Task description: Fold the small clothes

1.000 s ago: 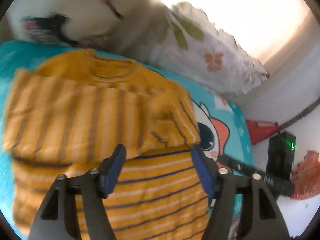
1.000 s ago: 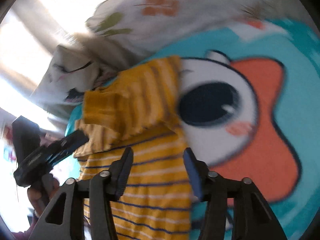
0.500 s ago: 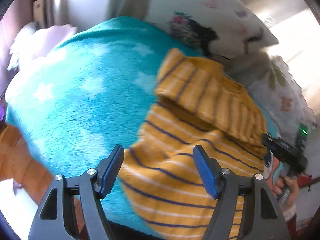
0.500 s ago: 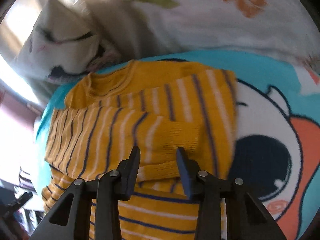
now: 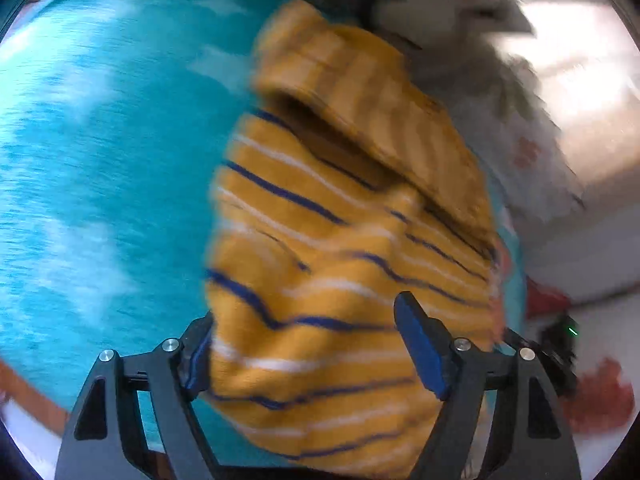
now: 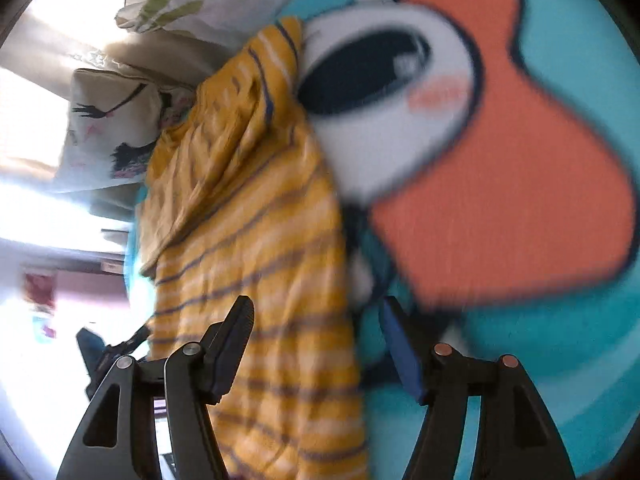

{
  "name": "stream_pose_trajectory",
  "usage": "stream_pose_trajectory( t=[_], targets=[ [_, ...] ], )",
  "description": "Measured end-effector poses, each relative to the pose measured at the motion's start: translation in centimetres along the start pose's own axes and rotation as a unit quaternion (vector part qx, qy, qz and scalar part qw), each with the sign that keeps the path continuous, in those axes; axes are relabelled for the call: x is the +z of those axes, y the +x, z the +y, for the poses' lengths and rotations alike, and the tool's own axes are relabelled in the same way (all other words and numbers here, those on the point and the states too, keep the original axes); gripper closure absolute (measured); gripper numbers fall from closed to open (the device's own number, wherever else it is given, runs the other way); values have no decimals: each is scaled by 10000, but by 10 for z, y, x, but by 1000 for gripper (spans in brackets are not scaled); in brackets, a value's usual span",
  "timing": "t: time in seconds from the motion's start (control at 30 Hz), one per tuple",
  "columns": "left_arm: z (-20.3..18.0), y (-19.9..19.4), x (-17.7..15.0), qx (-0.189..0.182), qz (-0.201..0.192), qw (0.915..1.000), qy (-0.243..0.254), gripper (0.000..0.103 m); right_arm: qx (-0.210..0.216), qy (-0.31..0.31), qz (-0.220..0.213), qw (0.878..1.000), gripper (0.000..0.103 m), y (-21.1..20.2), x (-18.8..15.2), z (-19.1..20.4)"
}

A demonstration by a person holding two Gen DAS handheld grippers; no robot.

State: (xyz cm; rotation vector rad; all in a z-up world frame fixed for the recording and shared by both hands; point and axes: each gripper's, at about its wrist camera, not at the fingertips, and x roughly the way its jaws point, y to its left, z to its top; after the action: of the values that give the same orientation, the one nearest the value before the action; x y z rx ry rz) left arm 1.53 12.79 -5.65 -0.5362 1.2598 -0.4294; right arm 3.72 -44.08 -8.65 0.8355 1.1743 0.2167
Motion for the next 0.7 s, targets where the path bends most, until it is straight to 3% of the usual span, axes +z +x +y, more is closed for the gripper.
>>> stream_pose_trajectory(
  t=[0.2, 0.27, 0.37, 0.43, 0.47, 0.5, 0.53, 0.6, 0.7],
  targets=[
    [-27, 6, -25, -666, 393, 9940, 776, 20, 1360, 613, 421, 9879, 32, 21, -59, -9],
    [-29, 6, -29, -797, 511, 9913, 916, 19, 1492, 644, 425, 9858, 32, 27, -76, -3],
    [-33, 8, -36, -798, 706, 9874, 1173, 19, 1342, 427, 373, 9893, 32, 31, -97, 12],
    [-40, 12, -39, -279, 922, 9831, 1558, 36, 1157, 303, 291, 9924, 33, 30, -112, 20],
    [-43, 12, -40, -7, 1002, 9800, 1720, 63, 1074, 270, 282, 9934, 36, 31, -119, 24],
    [-41, 7, -38, -20, 1106, 9795, 1684, 83, 963, 211, 359, 9945, 52, 33, -128, 31],
    [-37, 1, -32, -183, 1149, 9810, 1550, 83, 943, 183, 456, 9943, 69, 35, -130, 36],
    [-29, -29, -18, -615, 995, 9849, 1276, 85, 1159, 166, 642, 9910, 72, 36, -137, 47],
    [-20, -69, -1, -696, 626, 9889, 1154, 85, 1666, 77, 481, 9848, 74, 11, -137, 64]
  ],
)
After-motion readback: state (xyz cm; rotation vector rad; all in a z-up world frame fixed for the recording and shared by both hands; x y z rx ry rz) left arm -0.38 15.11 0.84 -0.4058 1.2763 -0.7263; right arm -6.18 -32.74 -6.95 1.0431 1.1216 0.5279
